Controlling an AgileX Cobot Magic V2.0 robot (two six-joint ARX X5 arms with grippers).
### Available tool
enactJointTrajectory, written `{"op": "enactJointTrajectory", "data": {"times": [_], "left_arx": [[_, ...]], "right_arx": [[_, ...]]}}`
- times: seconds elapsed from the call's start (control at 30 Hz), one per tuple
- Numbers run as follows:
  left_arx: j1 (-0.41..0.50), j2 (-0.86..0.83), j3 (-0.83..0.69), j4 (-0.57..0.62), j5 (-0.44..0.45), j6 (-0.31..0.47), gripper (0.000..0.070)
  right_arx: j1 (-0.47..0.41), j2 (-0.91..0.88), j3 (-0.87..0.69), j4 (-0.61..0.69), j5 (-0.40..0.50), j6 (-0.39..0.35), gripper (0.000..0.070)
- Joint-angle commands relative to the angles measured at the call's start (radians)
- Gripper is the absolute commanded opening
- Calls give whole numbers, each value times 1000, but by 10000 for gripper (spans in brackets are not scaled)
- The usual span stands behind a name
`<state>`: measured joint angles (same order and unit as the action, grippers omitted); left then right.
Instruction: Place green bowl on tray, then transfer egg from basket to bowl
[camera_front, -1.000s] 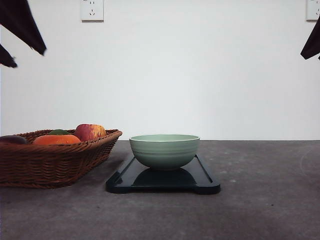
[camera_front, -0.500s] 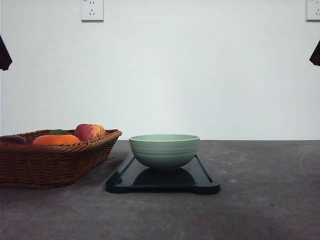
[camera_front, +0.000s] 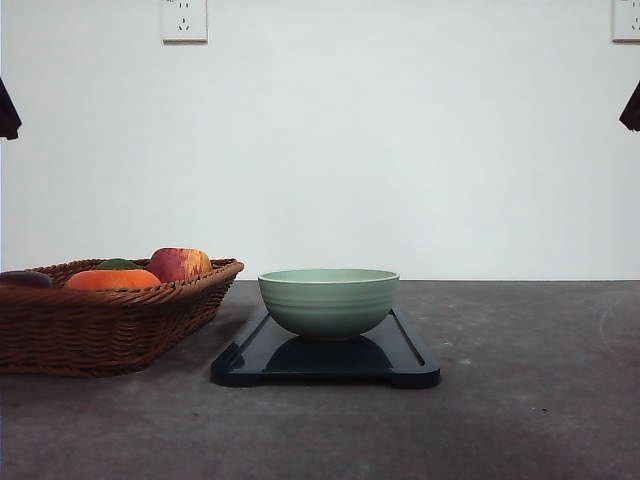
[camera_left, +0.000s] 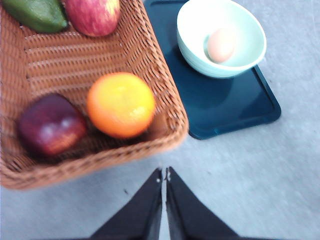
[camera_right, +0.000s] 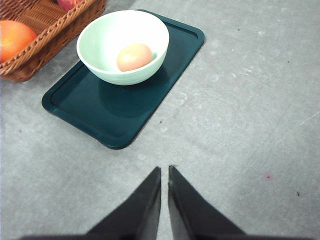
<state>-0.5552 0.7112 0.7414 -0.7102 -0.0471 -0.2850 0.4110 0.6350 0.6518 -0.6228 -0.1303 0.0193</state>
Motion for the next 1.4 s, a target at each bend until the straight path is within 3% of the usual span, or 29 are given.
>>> {"op": "enactJointTrajectory", "data": {"times": [0.0, 0.17, 0.3, 0.7, 0.97, 1.37], "left_arx": [[23, -22, -16, 47, -2, 73, 0], [168, -167, -179, 307, -2, 180, 0], [286, -313, -344, 448, -2, 195, 0], [472, -710, -643, 449, -2, 228, 0], [481, -708, -727, 539, -3, 225, 0], [481, -708, -728, 553, -3, 194, 0]], "right_arx": [[5, 2, 8, 11, 0, 6, 16], [5, 2, 8, 11, 0, 6, 16], [5, 2, 8, 12, 0, 6, 16], [5, 2, 8, 16, 0, 6, 16], [5, 2, 9, 22, 0, 6, 16], [5, 2, 9, 24, 0, 6, 16]]}}
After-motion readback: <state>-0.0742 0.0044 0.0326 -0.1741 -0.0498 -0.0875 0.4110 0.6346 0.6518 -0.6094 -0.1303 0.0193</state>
